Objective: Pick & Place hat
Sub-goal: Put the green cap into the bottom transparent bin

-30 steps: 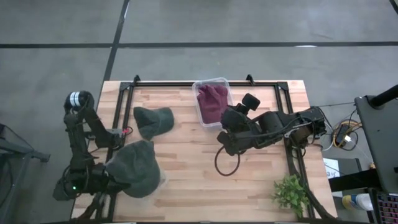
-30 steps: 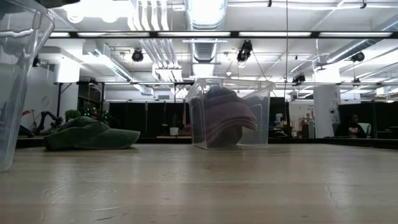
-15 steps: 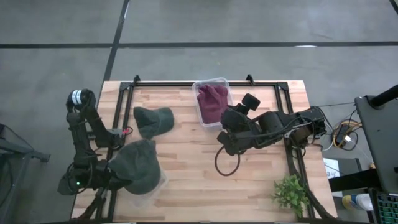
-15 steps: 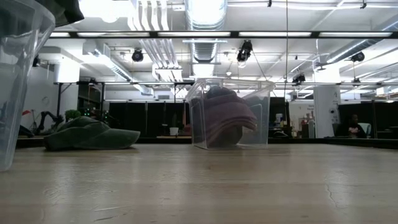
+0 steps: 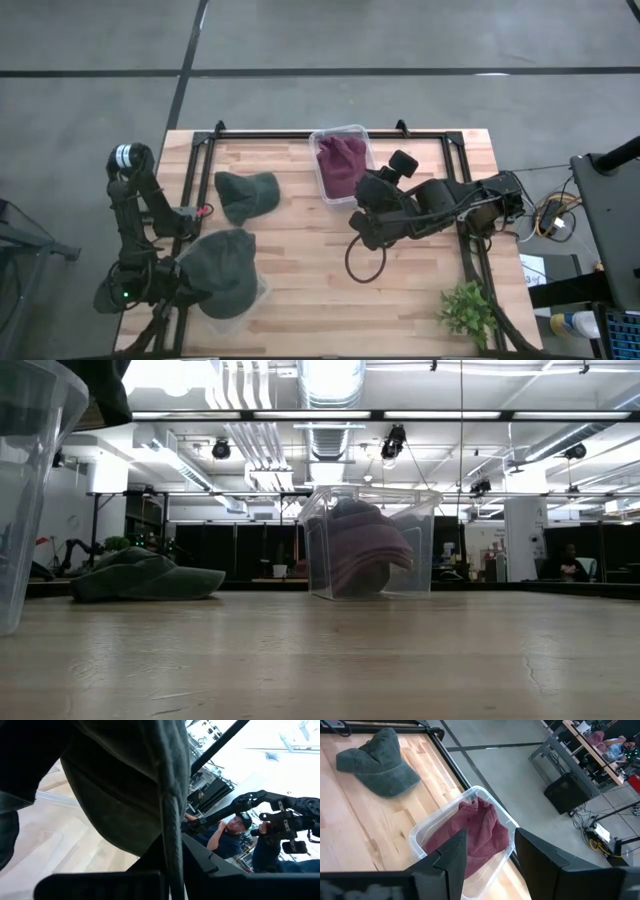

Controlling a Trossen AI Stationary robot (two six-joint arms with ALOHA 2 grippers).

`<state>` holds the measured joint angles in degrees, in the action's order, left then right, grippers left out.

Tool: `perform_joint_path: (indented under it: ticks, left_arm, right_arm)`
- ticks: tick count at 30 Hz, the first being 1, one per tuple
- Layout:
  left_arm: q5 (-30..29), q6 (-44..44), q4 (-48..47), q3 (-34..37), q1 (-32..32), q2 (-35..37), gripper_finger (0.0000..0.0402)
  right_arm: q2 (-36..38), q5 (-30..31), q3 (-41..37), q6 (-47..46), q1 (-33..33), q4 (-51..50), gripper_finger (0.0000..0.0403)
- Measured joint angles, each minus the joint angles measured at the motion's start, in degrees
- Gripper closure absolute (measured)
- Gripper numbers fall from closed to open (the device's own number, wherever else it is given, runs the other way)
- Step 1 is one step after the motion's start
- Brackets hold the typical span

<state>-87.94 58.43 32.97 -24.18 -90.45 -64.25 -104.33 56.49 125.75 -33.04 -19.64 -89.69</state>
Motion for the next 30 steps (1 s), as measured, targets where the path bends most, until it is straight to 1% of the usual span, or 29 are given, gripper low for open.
perform_joint_path:
  ticks: [9, 15, 21, 30]
  left_arm:
    - [0.00, 0.20, -0.06, 0.02, 0.00, 0.00, 0.0368]
    - [0.02, 0.24, -0.48, 0.11, -0.01, 0.00, 0.0356]
    - [0.73, 0.47, -0.52, 0.11, 0.00, 0.00, 0.0331]
    - [4.90, 0.68, -0.48, 0.11, -0.30, 0.00, 0.0281]
  right_arm:
    - [0.00, 0.00, 0.00, 0.00, 0.00, 0.00, 0.0243]
    - [0.00, 0.02, 0.00, 0.00, 0.00, 0.00, 0.0243]
    - [-0.01, 0.02, 0.00, 0.00, 0.00, 0.00, 0.0243]
    - [-0.02, 0.02, 0.00, 0.01, 0.00, 0.00, 0.0243]
